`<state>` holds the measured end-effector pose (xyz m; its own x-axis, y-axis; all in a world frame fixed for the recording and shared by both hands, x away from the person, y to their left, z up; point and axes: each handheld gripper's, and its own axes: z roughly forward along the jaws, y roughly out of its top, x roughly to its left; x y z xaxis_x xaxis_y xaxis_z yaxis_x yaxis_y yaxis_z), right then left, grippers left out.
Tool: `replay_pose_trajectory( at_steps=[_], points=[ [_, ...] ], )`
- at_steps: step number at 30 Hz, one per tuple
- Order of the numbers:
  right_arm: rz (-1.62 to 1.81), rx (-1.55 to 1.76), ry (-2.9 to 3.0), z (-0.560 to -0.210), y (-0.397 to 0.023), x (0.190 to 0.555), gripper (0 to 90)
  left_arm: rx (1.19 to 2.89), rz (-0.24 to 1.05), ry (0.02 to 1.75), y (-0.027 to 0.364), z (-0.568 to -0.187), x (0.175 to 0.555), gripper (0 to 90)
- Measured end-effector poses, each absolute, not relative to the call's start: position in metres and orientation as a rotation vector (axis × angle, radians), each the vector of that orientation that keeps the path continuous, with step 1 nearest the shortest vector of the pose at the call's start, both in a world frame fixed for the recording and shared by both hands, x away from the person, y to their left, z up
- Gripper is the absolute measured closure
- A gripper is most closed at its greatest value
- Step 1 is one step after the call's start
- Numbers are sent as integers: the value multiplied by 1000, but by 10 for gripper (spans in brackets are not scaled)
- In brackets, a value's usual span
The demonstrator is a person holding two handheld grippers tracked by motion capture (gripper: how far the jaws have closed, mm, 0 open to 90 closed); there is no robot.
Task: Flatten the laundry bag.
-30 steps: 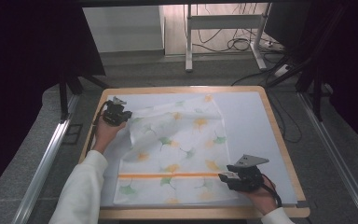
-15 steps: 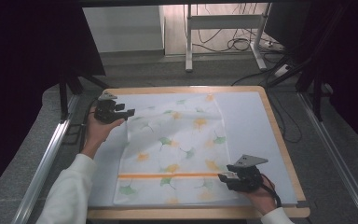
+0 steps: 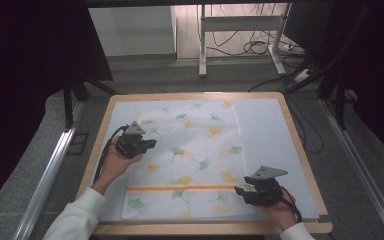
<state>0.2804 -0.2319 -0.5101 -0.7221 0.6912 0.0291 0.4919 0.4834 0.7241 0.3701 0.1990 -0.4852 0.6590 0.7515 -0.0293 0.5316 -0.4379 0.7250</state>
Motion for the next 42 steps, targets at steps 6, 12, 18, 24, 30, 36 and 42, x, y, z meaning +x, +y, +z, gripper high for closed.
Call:
replay_pose_trajectory(
  at_steps=[6,12,18,24,30,36,42],
  points=[
    [1068,1009,2469,-510,-232,280,446,2160,352,1157,212,-529,402,900],
    [1065,1020,2467,-511,-234,281,443,2109,380,1203,217,-538,412,900],
    [1062,1011,2472,-510,-233,280,443,2112,389,1176,212,-534,409,900],
    [1067,1019,2470,-510,-234,280,443,2054,386,1124,210,-518,396,900],
    [1073,1003,2470,-509,-233,278,443,2001,387,1071,211,-503,371,900],
    [1081,1007,2468,-508,-235,277,441,1978,364,1070,209,-502,345,881],
    [1099,1025,2449,-505,-240,276,432,1920,339,1064,200,-492,314,556]
  ],
)
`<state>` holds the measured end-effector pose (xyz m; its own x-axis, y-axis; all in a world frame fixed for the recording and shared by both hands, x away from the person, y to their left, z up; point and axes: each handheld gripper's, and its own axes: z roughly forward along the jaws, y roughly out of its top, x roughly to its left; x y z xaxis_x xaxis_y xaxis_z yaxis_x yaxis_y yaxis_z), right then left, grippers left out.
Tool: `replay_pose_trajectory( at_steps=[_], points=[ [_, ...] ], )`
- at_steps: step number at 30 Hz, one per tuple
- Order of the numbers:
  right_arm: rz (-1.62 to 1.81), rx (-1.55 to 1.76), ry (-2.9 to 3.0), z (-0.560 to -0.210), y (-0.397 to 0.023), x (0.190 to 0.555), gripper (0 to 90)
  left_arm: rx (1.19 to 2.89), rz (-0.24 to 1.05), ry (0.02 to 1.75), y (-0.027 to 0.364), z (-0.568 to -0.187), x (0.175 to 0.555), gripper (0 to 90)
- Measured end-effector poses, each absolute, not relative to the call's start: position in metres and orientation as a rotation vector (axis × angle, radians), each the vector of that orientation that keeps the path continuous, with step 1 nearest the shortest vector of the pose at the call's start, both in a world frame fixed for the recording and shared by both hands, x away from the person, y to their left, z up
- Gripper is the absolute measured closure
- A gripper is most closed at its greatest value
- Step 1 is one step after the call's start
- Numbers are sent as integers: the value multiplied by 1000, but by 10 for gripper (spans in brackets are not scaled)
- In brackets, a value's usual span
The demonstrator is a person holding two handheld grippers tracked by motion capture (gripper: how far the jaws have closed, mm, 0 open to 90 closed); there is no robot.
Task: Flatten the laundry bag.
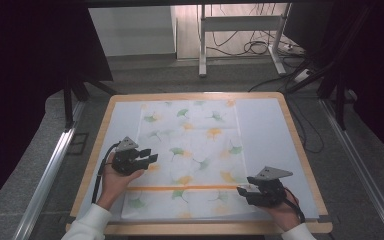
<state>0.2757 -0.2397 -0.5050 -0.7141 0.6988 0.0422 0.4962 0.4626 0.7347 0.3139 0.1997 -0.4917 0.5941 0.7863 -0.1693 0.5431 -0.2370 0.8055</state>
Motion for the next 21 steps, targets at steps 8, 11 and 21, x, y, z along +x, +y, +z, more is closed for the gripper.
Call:
replay_pose_trajectory(
  at_steps=[8,11,21],
  points=[
    [1136,1034,2445,-501,-243,269,471,1936,309,1024,184,-485,298,404],
    [1137,1038,2438,-500,-243,266,551,1954,308,1010,179,-486,296,375],
    [1156,1041,2513,-504,-243,260,850,1988,301,923,155,-475,285,334]
  ],
)
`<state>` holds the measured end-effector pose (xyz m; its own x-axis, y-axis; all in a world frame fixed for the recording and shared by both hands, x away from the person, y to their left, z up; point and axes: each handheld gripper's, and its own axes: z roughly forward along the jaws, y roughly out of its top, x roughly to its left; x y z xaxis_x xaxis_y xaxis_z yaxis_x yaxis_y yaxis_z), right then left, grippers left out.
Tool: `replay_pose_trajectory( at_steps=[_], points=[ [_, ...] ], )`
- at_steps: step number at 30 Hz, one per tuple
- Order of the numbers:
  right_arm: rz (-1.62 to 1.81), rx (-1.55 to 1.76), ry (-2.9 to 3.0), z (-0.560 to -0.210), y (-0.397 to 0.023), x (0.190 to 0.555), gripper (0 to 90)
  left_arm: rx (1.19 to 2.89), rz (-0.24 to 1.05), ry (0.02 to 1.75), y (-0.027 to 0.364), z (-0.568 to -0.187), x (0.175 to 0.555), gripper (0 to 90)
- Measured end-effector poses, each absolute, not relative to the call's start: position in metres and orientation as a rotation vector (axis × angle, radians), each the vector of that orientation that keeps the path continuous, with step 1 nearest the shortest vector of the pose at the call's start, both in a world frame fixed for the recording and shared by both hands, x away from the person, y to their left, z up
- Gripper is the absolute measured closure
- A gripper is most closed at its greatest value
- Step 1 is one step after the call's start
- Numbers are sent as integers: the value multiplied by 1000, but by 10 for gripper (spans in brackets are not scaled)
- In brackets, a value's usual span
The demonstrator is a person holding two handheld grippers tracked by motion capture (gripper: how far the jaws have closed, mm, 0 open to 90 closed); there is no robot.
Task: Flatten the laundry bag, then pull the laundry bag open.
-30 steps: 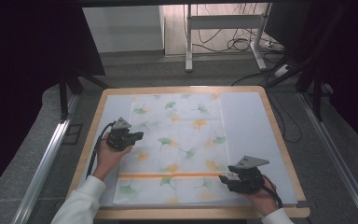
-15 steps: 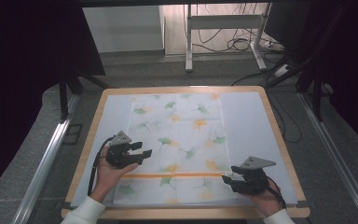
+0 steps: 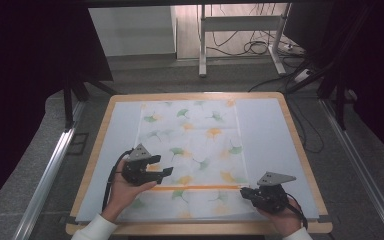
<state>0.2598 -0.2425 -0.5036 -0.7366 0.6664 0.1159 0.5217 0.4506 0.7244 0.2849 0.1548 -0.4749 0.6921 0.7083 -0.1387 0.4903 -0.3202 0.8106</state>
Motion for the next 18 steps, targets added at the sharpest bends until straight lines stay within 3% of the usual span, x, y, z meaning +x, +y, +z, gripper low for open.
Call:
replay_pose_trajectory(
  at_steps=[2,18],
  points=[
    [1151,1029,2540,-505,-243,256,892,1996,294,905,149,-474,284,335],
    [1098,1005,2562,-511,-243,251,893,2075,297,811,106,-472,285,329]
  ],
)
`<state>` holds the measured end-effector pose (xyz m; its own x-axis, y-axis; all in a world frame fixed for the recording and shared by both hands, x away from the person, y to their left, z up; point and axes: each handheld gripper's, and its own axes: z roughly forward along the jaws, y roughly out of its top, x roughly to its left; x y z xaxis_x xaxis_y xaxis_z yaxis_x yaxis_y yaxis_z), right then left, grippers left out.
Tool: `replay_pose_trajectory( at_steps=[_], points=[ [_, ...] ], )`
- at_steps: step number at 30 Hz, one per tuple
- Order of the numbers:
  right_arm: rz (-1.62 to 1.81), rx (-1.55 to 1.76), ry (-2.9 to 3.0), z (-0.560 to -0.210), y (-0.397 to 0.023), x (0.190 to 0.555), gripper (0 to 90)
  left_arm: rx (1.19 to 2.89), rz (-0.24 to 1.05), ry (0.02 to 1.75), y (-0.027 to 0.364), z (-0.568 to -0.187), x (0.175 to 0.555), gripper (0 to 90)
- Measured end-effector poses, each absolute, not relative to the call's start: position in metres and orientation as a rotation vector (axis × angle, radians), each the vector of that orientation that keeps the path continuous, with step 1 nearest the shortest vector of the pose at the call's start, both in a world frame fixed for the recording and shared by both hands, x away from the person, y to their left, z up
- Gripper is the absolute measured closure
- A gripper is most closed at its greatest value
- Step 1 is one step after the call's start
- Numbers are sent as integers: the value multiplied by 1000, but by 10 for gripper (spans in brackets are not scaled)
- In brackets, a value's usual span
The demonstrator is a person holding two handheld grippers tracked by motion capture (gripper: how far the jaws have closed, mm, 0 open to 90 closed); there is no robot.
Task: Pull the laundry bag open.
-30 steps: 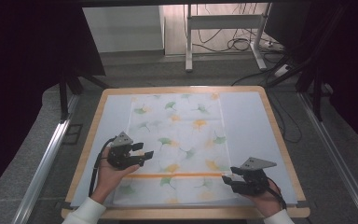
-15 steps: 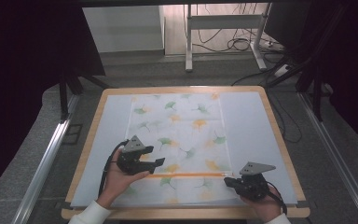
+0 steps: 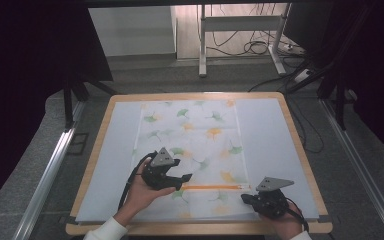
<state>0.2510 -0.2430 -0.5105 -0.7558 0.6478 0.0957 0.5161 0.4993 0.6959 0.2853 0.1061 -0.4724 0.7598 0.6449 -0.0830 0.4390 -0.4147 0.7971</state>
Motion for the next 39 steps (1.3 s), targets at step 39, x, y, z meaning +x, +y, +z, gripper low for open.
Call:
replay_pose_trajectory(
  at_steps=[39],
  points=[
    [1044,1027,2570,-515,-245,243,893,2185,238,683,8,-488,309,348]
  ],
)
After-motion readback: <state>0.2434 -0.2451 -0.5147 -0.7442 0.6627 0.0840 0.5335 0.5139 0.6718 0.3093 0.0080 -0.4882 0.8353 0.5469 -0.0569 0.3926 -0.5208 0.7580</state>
